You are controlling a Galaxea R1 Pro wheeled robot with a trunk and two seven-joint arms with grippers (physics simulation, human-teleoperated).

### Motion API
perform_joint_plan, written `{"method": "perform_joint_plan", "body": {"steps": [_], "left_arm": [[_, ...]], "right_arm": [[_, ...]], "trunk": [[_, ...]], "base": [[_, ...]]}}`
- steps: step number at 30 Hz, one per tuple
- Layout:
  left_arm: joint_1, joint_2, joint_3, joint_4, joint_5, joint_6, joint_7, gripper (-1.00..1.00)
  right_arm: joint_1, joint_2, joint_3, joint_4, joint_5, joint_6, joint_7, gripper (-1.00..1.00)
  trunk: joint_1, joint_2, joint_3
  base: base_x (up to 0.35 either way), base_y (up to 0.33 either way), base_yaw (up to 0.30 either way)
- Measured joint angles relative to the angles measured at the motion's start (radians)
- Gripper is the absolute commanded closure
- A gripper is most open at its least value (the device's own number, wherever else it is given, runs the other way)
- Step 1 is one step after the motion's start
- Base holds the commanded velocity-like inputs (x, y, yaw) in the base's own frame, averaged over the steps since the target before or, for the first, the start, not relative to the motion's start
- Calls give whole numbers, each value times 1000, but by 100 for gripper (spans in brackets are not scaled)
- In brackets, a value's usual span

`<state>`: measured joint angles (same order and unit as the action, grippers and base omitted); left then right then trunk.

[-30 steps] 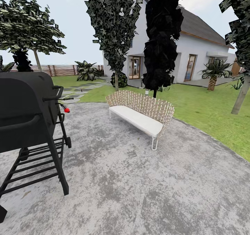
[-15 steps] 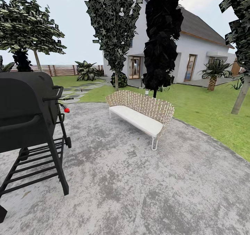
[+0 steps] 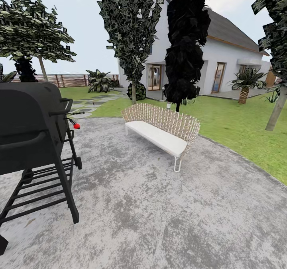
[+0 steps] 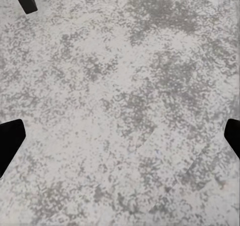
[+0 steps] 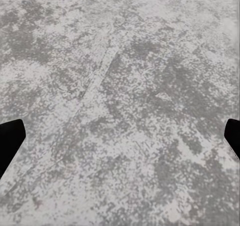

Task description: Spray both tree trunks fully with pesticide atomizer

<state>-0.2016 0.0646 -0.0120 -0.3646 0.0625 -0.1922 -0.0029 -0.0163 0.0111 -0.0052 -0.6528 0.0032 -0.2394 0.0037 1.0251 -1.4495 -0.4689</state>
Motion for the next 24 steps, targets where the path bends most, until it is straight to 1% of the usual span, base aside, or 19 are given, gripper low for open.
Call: {"method": "perform_joint_plan", "body": {"steps": [5, 7, 12, 18, 24], "left_arm": [[-2, 6, 4, 0, 0, -22, 1, -100], [0, 7, 5, 3, 0, -27, 1, -100], [1, 8, 5, 13, 1, -29, 2, -100], [0, 11, 5, 24, 1, -30, 2, -100], [0, 19, 5, 25, 0, -29, 0, -100]], "right_arm": [[0, -2, -1, -6, 1, -12, -1, -100], [0, -8, -1, -2, 4, -33, -1, -100], [0, -14, 1, 41, 4, -52, 0, -100], [0, -14, 1, 49, 4, -54, 0, -100], [0, -14, 1, 45, 4, -55, 0, -100]], "trunk": [[0, 0, 0], [0, 0, 0], [19, -35, -16], [42, -77, -34], [42, -77, -35]], "base": [[0, 0, 0], [0, 0, 0], [0, 0, 0], [0, 0, 0], [0, 0, 0]]}}
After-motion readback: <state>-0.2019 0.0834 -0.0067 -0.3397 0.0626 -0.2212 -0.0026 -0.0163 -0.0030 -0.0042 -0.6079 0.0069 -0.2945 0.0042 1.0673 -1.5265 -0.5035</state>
